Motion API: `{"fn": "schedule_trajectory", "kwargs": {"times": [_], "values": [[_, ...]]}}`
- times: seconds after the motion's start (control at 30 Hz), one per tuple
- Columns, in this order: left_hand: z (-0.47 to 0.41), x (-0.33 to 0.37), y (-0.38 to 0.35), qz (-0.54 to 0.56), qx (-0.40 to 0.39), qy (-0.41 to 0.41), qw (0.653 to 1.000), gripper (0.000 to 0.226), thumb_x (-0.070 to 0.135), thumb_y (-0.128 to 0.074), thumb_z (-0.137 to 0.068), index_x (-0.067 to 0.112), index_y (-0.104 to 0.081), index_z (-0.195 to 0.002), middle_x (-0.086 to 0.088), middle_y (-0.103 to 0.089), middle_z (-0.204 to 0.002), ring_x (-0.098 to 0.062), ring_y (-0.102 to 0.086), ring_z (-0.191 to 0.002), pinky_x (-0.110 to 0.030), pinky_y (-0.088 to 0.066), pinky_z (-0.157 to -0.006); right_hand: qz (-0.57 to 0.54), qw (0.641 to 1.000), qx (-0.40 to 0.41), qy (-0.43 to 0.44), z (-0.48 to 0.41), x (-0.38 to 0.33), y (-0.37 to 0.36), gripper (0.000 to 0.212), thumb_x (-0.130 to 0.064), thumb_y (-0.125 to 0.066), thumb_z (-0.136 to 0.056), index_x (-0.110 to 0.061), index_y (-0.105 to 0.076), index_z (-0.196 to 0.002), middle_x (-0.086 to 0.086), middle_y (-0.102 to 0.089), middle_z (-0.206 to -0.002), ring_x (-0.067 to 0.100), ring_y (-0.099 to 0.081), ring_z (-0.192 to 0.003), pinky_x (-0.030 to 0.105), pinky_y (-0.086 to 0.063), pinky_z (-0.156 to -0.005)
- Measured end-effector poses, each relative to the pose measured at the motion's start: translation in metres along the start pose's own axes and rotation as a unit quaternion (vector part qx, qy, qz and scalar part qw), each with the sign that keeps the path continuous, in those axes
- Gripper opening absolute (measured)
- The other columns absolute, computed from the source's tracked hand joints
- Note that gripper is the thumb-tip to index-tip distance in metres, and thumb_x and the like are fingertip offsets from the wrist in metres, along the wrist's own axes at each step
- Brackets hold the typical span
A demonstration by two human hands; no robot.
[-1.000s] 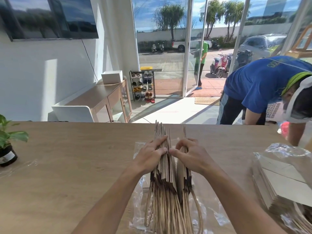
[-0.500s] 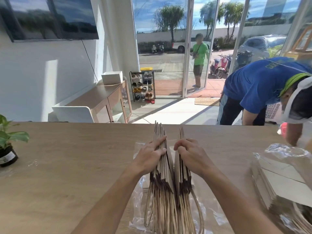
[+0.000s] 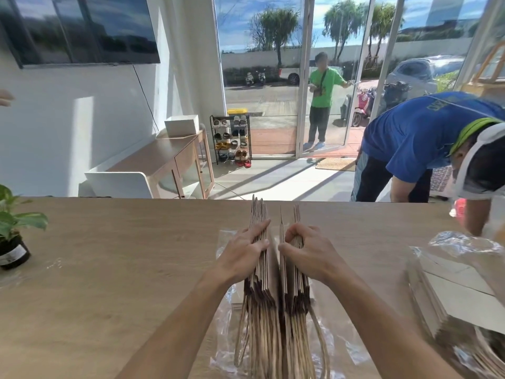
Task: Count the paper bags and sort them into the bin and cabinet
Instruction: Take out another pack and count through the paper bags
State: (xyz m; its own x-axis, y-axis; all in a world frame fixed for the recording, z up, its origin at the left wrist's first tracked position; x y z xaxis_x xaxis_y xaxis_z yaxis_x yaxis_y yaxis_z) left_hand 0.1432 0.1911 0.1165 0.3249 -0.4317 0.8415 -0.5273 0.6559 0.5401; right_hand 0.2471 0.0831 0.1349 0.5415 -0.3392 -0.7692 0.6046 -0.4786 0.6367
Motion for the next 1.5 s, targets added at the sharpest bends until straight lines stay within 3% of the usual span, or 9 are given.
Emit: {"fn": "schedule_trajectory", "kwargs": {"times": [0.07,0.2,0.33,0.5,1.03,1.2,1.37,1.5], "values": [[-0.001,-0.002,0.000,0.003,0.000,0.003,1.000,0.050,0.029,-0.045,-0.098,0.047,-0.036,-0.144,0.013,-0.030,-0.157,-0.011,-0.015,-0.148,-0.046,-0.011,-0.122,-0.012,1.000,0.002,0.003,0.000,-0.001,0.000,0.015,-0.038,-0.057,-0.088,-0.030,-0.054,-0.101,-0.002,-0.049,-0.118,0.013,-0.045,-0.106,0.023,-0.030,-0.087],[-0.005,-0.005,0.000,0.005,0.004,-0.003,1.000,0.051,0.031,-0.047,-0.095,0.048,-0.038,-0.143,0.012,-0.033,-0.156,-0.010,-0.018,-0.147,-0.045,-0.012,-0.122,-0.027,0.999,-0.018,0.013,0.001,-0.001,-0.003,0.037,-0.024,-0.052,-0.092,-0.037,-0.048,-0.127,-0.001,-0.044,-0.135,0.017,-0.043,-0.125,0.023,-0.028,-0.094],[-0.008,-0.007,-0.003,0.018,0.004,-0.004,1.000,0.051,0.033,-0.046,-0.093,0.046,-0.039,-0.143,0.012,-0.036,-0.154,-0.008,-0.021,-0.146,-0.043,-0.013,-0.122,-0.005,0.999,-0.027,0.022,0.000,-0.001,-0.004,0.020,-0.018,-0.048,-0.093,-0.032,-0.062,-0.091,0.000,-0.050,-0.120,0.014,-0.048,-0.114,0.020,-0.029,-0.087],[-0.008,-0.011,-0.006,0.029,-0.008,0.005,1.000,0.055,0.042,-0.042,-0.087,0.053,-0.037,-0.141,0.013,-0.032,-0.156,-0.007,-0.018,-0.147,-0.046,-0.011,-0.122,0.012,0.999,-0.021,0.028,-0.001,-0.001,-0.005,0.018,-0.042,-0.057,-0.090,-0.036,-0.053,-0.073,0.000,-0.050,-0.114,0.014,-0.047,-0.106,0.026,-0.034,-0.090],[-0.010,-0.015,-0.005,0.051,-0.019,-0.006,0.998,0.054,0.039,-0.041,-0.090,0.050,-0.036,-0.143,0.014,-0.031,-0.156,-0.005,-0.023,-0.144,-0.043,-0.014,-0.122,0.023,0.999,-0.029,0.022,0.000,-0.003,-0.005,0.031,-0.051,-0.070,-0.076,-0.027,-0.056,-0.087,-0.004,-0.047,-0.115,0.013,-0.048,-0.101,0.025,-0.036,-0.083],[-0.010,-0.014,-0.005,0.047,-0.019,-0.008,0.999,0.054,0.038,-0.041,-0.091,0.046,-0.036,-0.144,0.018,-0.031,-0.155,-0.003,-0.021,-0.145,-0.043,-0.013,-0.122,0.004,0.999,-0.038,0.016,-0.002,-0.004,-0.009,0.013,-0.033,-0.063,-0.082,-0.027,-0.054,-0.089,0.001,-0.046,-0.124,0.015,-0.046,-0.104,0.026,-0.034,-0.082],[-0.010,-0.015,-0.003,0.048,-0.012,-0.006,0.999,0.050,0.033,-0.042,-0.096,0.045,-0.036,-0.145,0.016,-0.031,-0.155,-0.004,-0.022,-0.145,-0.043,-0.014,-0.122,-0.032,0.999,-0.033,0.019,0.000,-0.005,-0.010,0.033,-0.023,-0.047,-0.092,-0.037,-0.048,-0.122,0.000,-0.039,-0.135,0.012,-0.041,-0.106,0.023,-0.028,-0.088],[-0.009,-0.013,-0.003,0.040,-0.011,-0.007,0.999,0.049,0.027,-0.042,-0.099,0.042,-0.037,-0.146,0.014,-0.032,-0.156,-0.005,-0.022,-0.144,-0.042,-0.014,-0.122,-0.026,0.999,-0.037,0.023,0.000,-0.005,-0.010,0.016,-0.021,-0.048,-0.092,-0.031,-0.059,-0.096,0.000,-0.041,-0.131,0.010,-0.045,-0.102,0.022,-0.032,-0.082]]}}
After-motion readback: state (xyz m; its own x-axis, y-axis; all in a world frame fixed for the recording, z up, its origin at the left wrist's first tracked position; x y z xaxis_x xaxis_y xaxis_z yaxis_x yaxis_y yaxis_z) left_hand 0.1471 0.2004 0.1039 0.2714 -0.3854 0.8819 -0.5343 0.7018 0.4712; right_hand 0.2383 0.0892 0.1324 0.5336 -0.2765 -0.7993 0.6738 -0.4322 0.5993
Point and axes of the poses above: each hand's wrist, its own z-axis away from the middle knuckle, its own y-axis out of the back of the hand, x = y × z, the point moved 8 cm from there along -z, towards the middle knuckle
